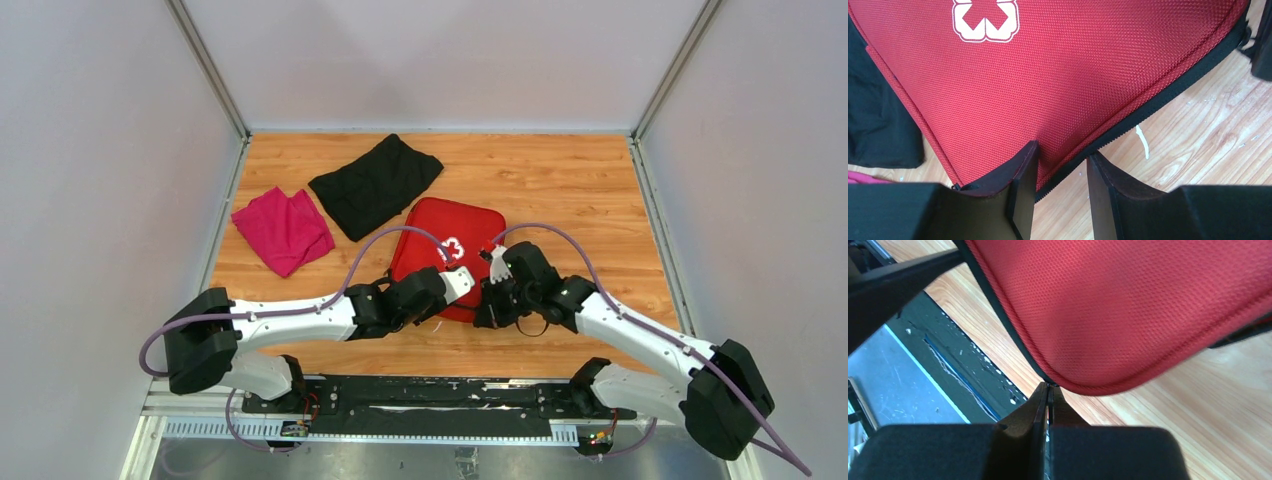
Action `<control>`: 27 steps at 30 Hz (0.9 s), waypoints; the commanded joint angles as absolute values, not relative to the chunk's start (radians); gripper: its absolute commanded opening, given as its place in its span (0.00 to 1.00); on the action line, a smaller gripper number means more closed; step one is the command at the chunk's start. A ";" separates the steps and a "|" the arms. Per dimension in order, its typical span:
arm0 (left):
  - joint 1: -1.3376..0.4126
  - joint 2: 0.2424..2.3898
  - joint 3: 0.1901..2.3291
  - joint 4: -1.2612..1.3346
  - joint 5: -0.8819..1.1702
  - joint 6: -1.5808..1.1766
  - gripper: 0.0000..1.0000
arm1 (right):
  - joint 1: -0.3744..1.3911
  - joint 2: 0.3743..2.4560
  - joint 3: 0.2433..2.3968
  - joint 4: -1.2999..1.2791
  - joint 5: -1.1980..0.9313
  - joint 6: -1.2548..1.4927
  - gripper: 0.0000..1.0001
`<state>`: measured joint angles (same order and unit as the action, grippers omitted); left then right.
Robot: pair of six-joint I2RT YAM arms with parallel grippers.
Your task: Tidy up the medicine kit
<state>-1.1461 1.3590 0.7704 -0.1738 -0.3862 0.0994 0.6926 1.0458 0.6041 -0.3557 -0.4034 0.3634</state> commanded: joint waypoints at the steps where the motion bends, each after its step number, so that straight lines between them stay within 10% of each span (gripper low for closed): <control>1: -1.134 1.392 0.780 -0.160 -0.379 0.041 0.43 | 0.795 1.054 0.572 -0.255 -0.477 0.508 0.00; 9: -1.134 1.373 0.766 -0.136 -0.307 0.033 0.47 | 0.848 1.096 0.536 -0.122 -0.361 0.675 0.00; 16: -1.137 1.229 0.747 -0.110 -0.010 0.041 0.78 | 0.822 0.939 0.486 -0.200 -0.080 0.758 0.00; 27: -1.134 0.963 0.685 -0.044 -0.171 -0.046 0.96 | 0.680 0.639 0.385 -0.327 0.207 0.870 0.00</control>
